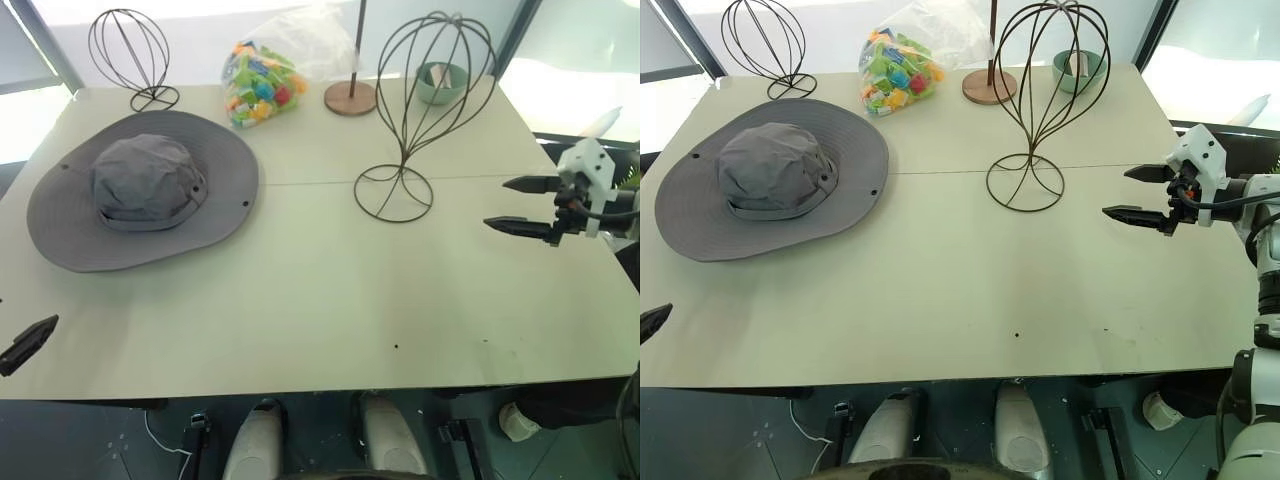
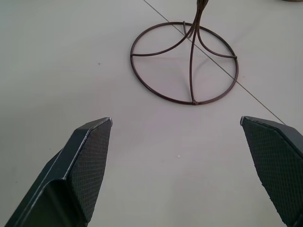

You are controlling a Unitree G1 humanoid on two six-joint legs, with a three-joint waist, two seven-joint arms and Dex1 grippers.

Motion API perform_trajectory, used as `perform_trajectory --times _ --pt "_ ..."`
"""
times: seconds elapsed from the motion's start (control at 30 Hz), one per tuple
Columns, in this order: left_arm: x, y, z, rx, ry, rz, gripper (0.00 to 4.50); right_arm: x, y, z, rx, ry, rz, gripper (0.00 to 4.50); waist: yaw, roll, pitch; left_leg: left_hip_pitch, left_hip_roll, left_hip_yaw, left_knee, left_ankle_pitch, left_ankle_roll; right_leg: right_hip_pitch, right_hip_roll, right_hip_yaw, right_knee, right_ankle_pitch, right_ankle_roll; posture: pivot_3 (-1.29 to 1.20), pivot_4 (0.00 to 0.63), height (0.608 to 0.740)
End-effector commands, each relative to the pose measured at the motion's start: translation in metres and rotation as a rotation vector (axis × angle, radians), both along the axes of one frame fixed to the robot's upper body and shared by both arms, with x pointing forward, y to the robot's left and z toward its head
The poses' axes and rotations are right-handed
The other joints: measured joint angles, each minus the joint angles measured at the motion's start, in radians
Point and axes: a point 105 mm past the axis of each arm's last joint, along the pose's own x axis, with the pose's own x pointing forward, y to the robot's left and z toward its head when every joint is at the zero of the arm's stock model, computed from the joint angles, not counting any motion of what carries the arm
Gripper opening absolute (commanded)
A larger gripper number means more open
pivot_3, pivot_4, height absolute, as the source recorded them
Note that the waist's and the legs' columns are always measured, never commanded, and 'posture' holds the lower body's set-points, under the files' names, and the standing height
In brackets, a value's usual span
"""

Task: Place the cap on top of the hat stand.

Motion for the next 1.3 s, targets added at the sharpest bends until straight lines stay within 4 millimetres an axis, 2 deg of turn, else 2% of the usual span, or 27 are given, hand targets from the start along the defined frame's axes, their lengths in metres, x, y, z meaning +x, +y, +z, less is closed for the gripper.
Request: perform_trajectory --times 0.03,0.2,0.3,0.43,0.53,0.67,0.83,1.0,1.07,1.13,1.3 --pt "0.0 0.0 0.008 0.017 -0.024 -0.002 4.5 0.001 0.001 0.014 -0.004 -0.052 0.011 4.45 0.0 0.0 0.0 0.0 0.0 0.0 0.0 0.0 0.0 0.0 0.0 0.0 0.0 0.0 0.0 0.0 0.15 0.74" --pt "0.006 -0.002 0.009 0.031 -0.033 -0.008 4.5 0.002 0.0 0.016 0.0 -0.057 0.001 4.45 0.0 0.0 0.0 0.0 0.0 0.0 0.0 0.0 0.0 0.0 0.0 0.0 0.0 0.0 0.0 0.0 0.15 0.74" --pt "0.013 -0.008 0.019 0.054 -0.057 -0.043 4.5 0.002 0.001 0.021 0.017 -0.058 -0.004 4.45 0.0 0.0 0.0 0.0 0.0 0.0 0.001 0.0 0.0 0.0 0.0 0.0 0.001 0.0 0.0 0.0 0.15 0.74" --pt "0.031 -0.022 0.034 0.318 -0.063 -0.134 4.5 -0.005 0.016 0.029 0.011 -0.074 0.059 4.45 0.002 0.0 0.0 0.0 0.0 0.0 0.002 0.0 0.0 0.001 0.0 0.0 0.001 0.0 0.0 0.0 0.15 0.74" --pt "0.045 -0.036 0.038 0.506 -0.053 -0.217 4.5 -0.017 0.039 0.04 0.05 -0.069 0.144 4.45 0.002 0.001 0.0 0.0 0.0 0.0 0.003 0.0 0.0 0.001 0.0 0.0 0.001 0.0 0.0 0.0 0.15 0.74" --pt "0.065 -0.049 0.019 0.82 0.013 -0.335 4.5 -0.054 0.086 0.054 0.144 -0.039 0.321 4.45 0.004 0.001 0.0 0.0 0.0 -0.001 0.002 0.0 0.0 0.001 0.0 0.0 0.002 0.001 0.002 0.0 0.15 0.74" --pt "0.091 -0.056 0.005 0.973 -0.024 -0.349 4.5 -0.085 0.117 0.056 0.169 -0.021 0.405 4.45 0.005 0.001 0.0 0.0 0.0 -0.001 0.003 0.0 0.001 0.001 0.001 0.0 0.002 0.001 0.002 0.0 0.15 0.74" --pt "0.117 -0.066 -0.005 1.077 -0.097 -0.334 4.5 -0.094 0.129 0.058 0.196 -0.022 0.405 4.45 0.008 0.001 0.0 0.0 0.0 -0.001 0.005 -0.001 0.001 0.002 0.0 0.0 0.002 0.002 0.004 0.0 0.15 0.74" --pt "0.126 -0.071 -0.017 1.102 -0.087 -0.359 4.5 -0.096 0.131 0.057 0.193 -0.023 0.4 4.45 0.008 0.001 0.0 0.0 0.0 -0.001 0.005 -0.001 0.001 0.002 0.0 0.0 0.002 0.003 0.004 0.0 0.15 0.74" --pt "0.138 -0.076 -0.03 1.101 -0.076 -0.366 4.5 -0.098 0.134 0.058 0.19 -0.033 0.392 4.45 0.01 0.001 0.0 0.0 0.0 -0.001 0.005 -0.001 0.001 0.002 0.0 0.0 0.002 0.003 0.005 0.0 0.15 0.74" --pt "0.161 -0.081 -0.039 1.099 -0.082 -0.347 4.5 -0.101 0.138 0.068 0.194 -0.061 0.386 4.45 0.01 0.0 0.0 -0.001 0.0 -0.001 0.005 -0.001 0.001 0.002 0.001 0.0 0.003 0.004 0.007 0.0 0.15 0.74"
